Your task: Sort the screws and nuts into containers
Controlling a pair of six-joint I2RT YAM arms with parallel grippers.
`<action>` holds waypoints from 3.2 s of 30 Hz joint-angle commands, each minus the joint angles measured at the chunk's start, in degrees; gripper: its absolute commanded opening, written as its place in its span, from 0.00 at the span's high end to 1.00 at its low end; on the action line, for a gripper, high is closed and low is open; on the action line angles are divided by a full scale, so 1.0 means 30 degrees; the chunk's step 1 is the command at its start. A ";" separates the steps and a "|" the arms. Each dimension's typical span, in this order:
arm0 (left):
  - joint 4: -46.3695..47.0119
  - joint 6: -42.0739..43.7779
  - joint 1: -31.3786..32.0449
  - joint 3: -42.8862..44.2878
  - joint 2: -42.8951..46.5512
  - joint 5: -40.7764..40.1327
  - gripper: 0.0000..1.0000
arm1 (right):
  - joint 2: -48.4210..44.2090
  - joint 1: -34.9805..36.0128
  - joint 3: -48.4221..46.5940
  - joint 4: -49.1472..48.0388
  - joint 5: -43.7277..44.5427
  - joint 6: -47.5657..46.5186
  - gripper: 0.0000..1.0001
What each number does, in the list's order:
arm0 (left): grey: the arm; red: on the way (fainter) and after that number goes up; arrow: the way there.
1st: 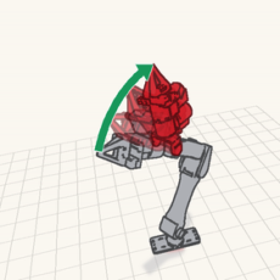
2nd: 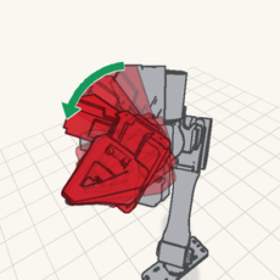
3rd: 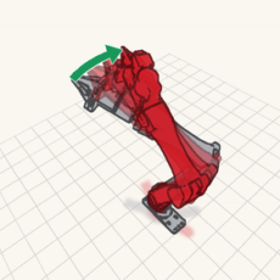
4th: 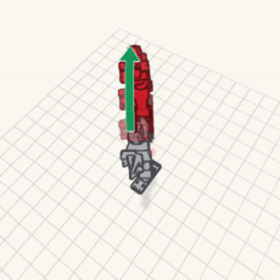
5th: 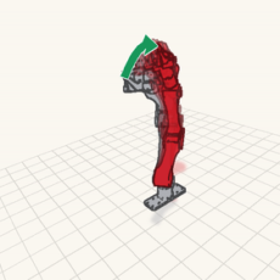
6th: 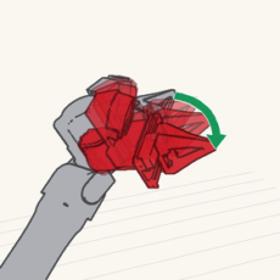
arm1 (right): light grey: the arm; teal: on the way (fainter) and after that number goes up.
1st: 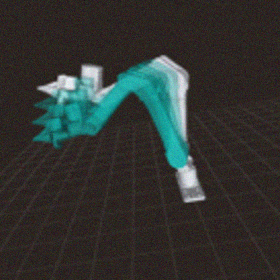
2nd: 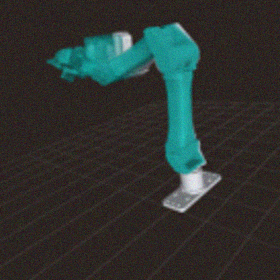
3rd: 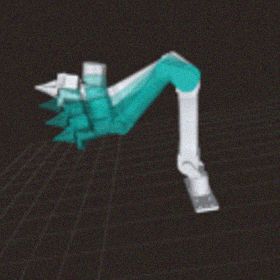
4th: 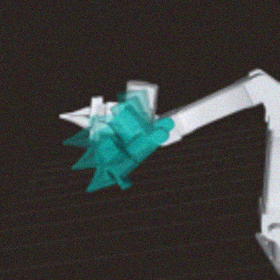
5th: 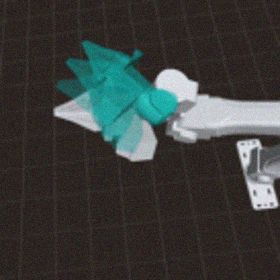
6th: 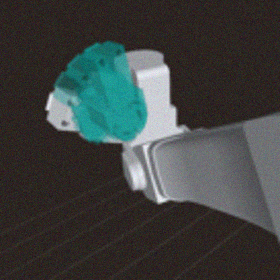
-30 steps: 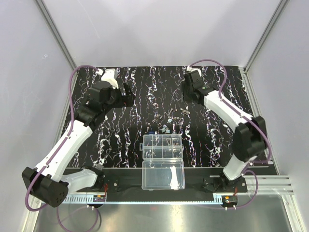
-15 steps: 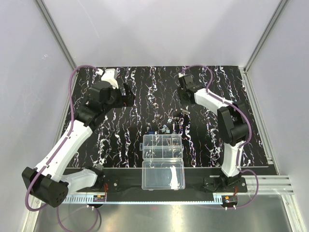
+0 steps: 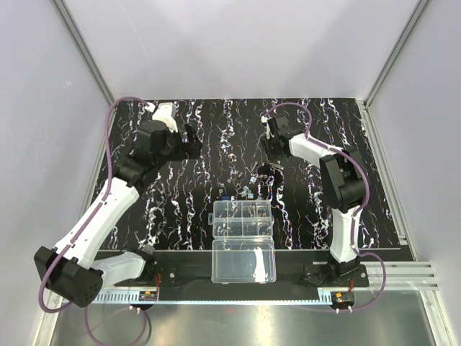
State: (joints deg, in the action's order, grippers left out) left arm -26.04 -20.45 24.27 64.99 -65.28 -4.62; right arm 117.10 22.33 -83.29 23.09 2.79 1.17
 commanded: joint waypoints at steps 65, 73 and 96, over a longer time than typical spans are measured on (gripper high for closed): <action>0.0946 -0.0216 -0.0092 0.0367 0.0401 0.0808 0.01 | -0.9003 0.6531 0.6462 0.2087 -0.3389 0.6728 1.00; 0.1005 -0.0245 -0.0064 0.0338 0.0430 0.0926 0.01 | -0.8419 0.7440 0.7255 0.1501 -0.3332 0.7462 1.00; 0.0771 0.0018 -0.0005 0.0542 0.0021 0.0575 0.01 | -0.9301 0.3404 0.2042 0.2969 0.1737 0.5472 0.38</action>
State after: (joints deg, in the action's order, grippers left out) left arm -26.02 -20.99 24.27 64.99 -65.23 -2.96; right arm 90.35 39.16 -72.49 33.54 3.18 19.77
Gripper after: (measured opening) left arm 0.988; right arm 0.621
